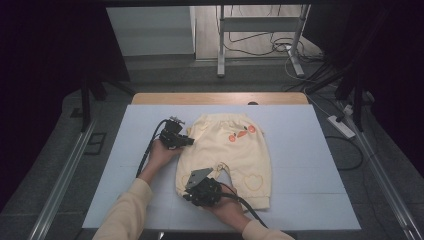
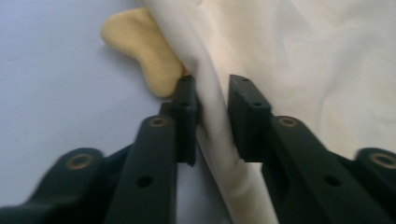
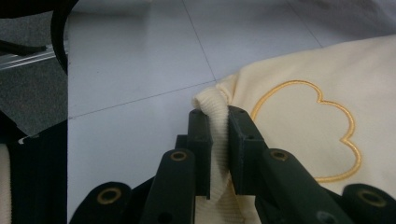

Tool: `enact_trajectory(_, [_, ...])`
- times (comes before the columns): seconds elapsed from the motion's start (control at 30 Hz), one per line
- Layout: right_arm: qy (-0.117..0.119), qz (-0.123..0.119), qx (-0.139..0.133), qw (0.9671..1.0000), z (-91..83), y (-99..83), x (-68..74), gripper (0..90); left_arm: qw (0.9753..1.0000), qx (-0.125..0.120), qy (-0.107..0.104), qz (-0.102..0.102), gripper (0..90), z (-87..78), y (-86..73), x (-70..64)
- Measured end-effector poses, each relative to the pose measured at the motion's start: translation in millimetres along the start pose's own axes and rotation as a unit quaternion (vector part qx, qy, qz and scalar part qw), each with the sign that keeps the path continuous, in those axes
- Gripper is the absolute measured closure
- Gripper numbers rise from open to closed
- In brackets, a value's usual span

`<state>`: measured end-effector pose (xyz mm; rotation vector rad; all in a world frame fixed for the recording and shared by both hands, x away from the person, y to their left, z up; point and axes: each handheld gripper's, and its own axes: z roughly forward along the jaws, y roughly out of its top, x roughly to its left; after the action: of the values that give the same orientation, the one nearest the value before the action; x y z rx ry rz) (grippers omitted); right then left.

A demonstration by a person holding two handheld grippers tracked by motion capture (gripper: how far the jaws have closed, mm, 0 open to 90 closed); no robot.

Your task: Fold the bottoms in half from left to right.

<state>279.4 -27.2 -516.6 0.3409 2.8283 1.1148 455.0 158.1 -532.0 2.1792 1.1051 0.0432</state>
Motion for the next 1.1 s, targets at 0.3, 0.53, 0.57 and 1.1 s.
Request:
enact_trajectory(0.3, [0.001, -0.001, -0.002, 1.0000, -1.6, 0.4, -0.3, 79.8, 0.9996, -0.020, -0.019, 0.008, 82.7, -9.6, 2.0, -0.8])
enact_trajectory(0.53, [0.000, -0.006, -0.010, 0.9999, -9.4, 5.4, 0.5, 79.9, 0.9985, -0.039, -0.039, 0.007, 83.6, -23.8, 6.8, -2.9])
enact_trajectory(0.57, [0.000, -0.005, -0.011, 0.9999, -9.8, 5.3, 0.2, 80.0, 0.9984, -0.039, -0.040, 0.007, 83.7, -24.3, 6.7, -2.4])
enact_trajectory(1.1, [0.006, -0.009, -0.022, 0.9997, -14.2, 12.2, 4.8, 80.1, 0.9974, -0.044, -0.056, 0.009, 84.3, -39.7, 8.6, -2.7])
